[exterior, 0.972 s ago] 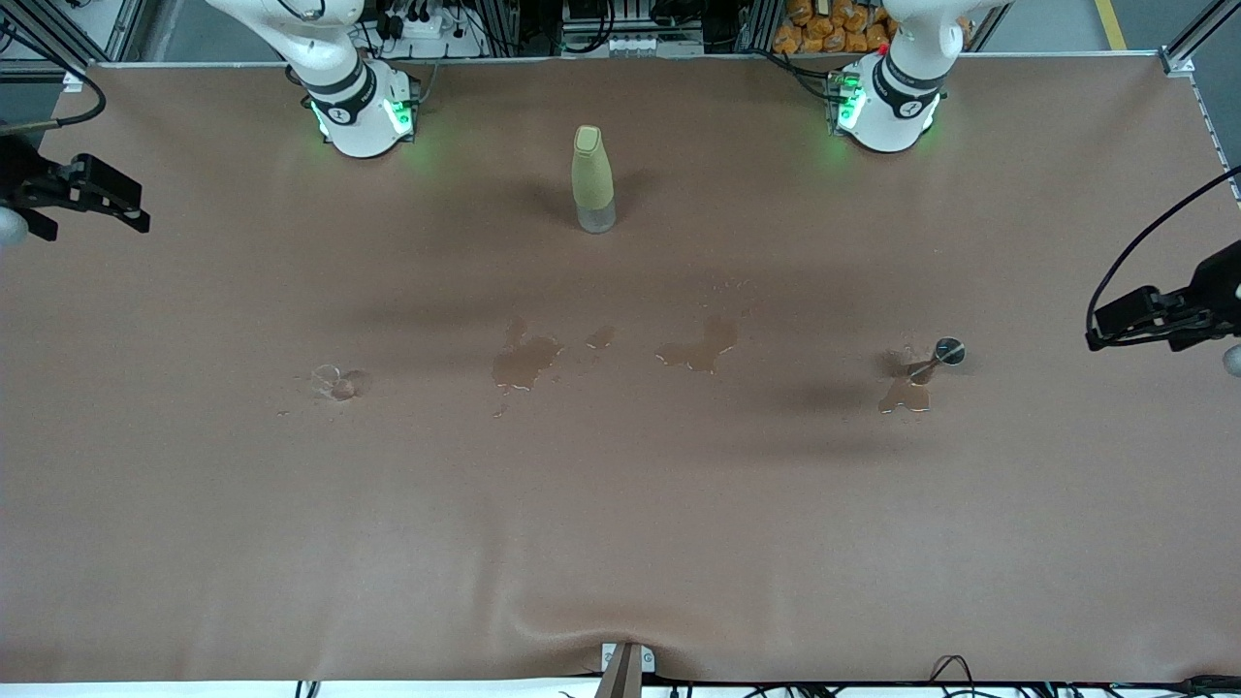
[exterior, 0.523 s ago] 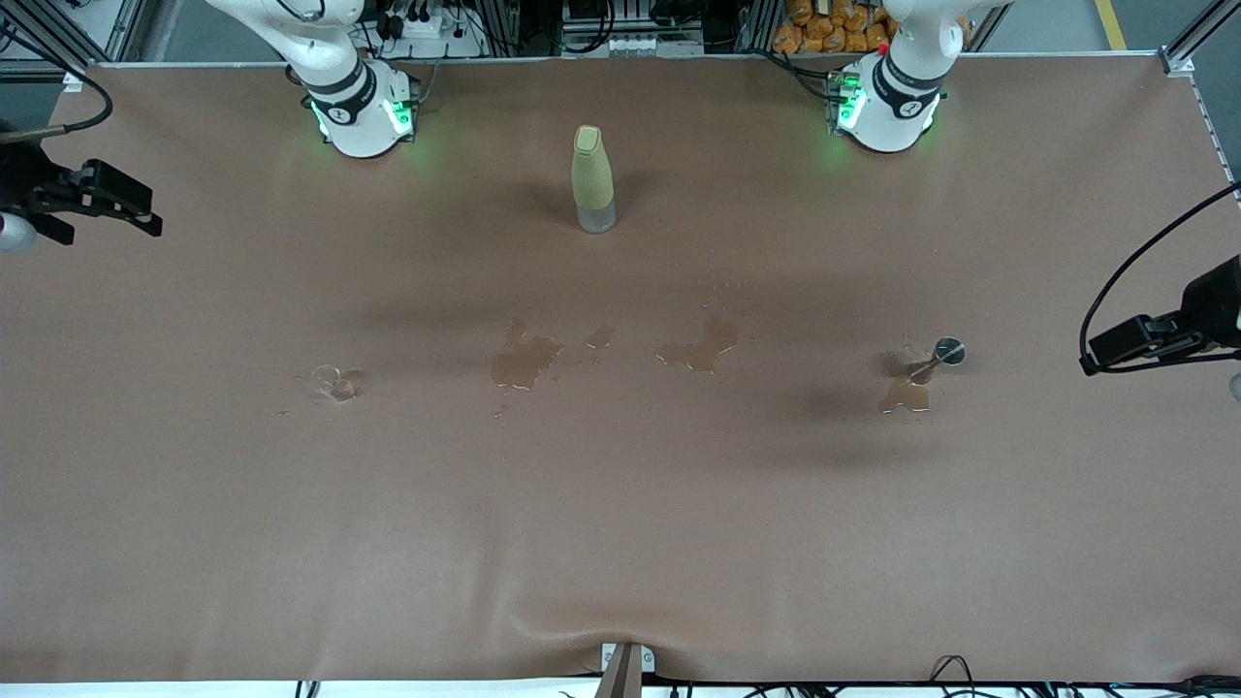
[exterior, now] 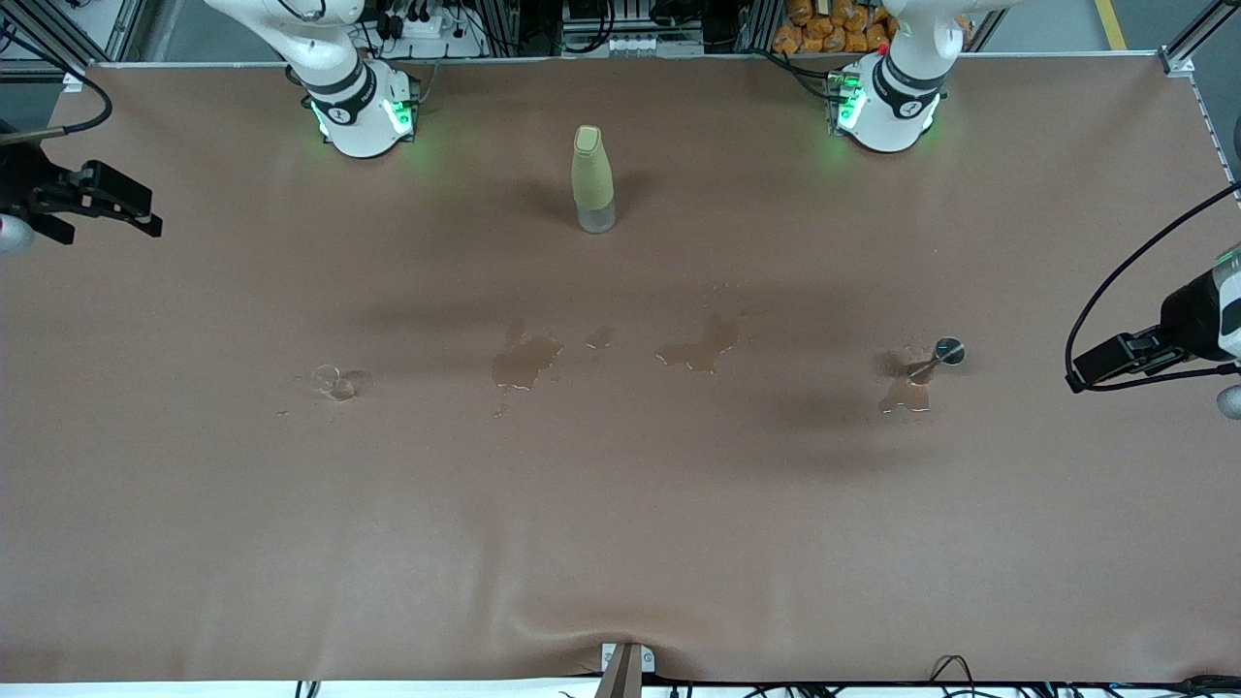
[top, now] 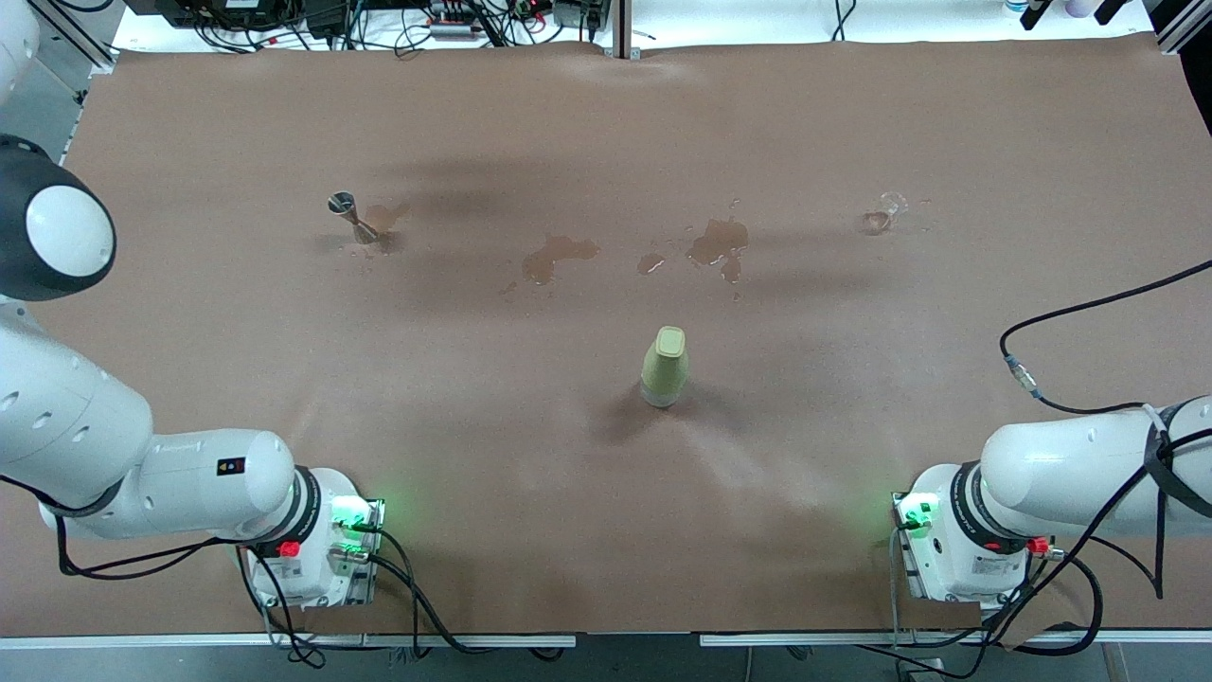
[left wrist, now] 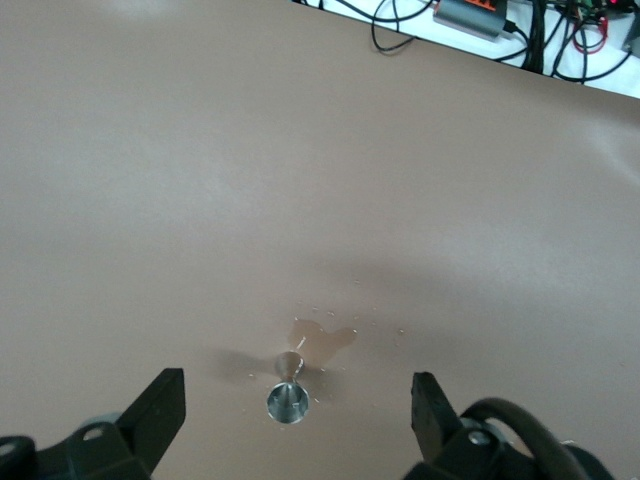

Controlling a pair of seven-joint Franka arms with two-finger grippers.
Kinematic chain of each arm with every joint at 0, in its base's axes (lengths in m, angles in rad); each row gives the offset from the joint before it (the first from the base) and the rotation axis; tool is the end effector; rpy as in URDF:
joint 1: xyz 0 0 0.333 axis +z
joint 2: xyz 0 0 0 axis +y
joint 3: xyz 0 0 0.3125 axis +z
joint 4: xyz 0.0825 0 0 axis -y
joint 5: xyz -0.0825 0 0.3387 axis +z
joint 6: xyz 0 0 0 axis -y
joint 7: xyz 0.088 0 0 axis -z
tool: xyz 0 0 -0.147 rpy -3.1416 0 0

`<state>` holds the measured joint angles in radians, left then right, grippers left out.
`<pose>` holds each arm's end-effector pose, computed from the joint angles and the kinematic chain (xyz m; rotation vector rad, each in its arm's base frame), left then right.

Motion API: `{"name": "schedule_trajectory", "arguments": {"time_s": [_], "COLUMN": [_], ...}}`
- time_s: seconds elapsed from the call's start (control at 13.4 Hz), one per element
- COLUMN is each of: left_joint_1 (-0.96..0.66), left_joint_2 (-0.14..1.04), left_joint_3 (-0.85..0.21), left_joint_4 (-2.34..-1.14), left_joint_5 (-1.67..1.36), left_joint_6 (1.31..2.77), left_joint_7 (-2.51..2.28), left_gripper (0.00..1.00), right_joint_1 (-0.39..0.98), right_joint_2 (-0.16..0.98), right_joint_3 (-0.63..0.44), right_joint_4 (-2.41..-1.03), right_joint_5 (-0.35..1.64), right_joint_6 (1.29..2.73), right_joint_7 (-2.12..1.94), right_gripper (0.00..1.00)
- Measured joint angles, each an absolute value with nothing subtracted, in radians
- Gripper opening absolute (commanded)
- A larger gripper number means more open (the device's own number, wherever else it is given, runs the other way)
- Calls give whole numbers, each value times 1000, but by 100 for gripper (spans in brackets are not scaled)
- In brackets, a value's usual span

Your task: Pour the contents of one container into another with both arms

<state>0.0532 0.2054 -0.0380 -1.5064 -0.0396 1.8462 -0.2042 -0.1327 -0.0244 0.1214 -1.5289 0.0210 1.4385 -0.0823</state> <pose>0.5983 0.0064 0.5225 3.0561 0.3513 0.1996 0.4855 -0.0014 0.5996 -3.1168 -0.1137 0.1018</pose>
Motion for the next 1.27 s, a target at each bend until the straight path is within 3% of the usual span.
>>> {"name": "schedule_trajectory", "arguments": {"time_s": [0.3, 1.27], "left_joint_1": [32, 11], "left_joint_2": [200, 192], "left_joint_3": [1, -27], "left_joint_4": [-1505, -1453], "left_joint_5": [-40, -41], "left_joint_6": [1840, 1766], "left_joint_7": [-105, -40], "left_gripper": [100, 100], "right_joint_1": [-113, -113], "right_joint_2": [-23, -18], "right_joint_3": [103, 96], "right_joint_4": [-1529, -1529], "right_joint_5": [21, 22], "right_joint_6": [1438, 1439], "right_joint_7": [-81, -78], "right_gripper": [100, 100]}}
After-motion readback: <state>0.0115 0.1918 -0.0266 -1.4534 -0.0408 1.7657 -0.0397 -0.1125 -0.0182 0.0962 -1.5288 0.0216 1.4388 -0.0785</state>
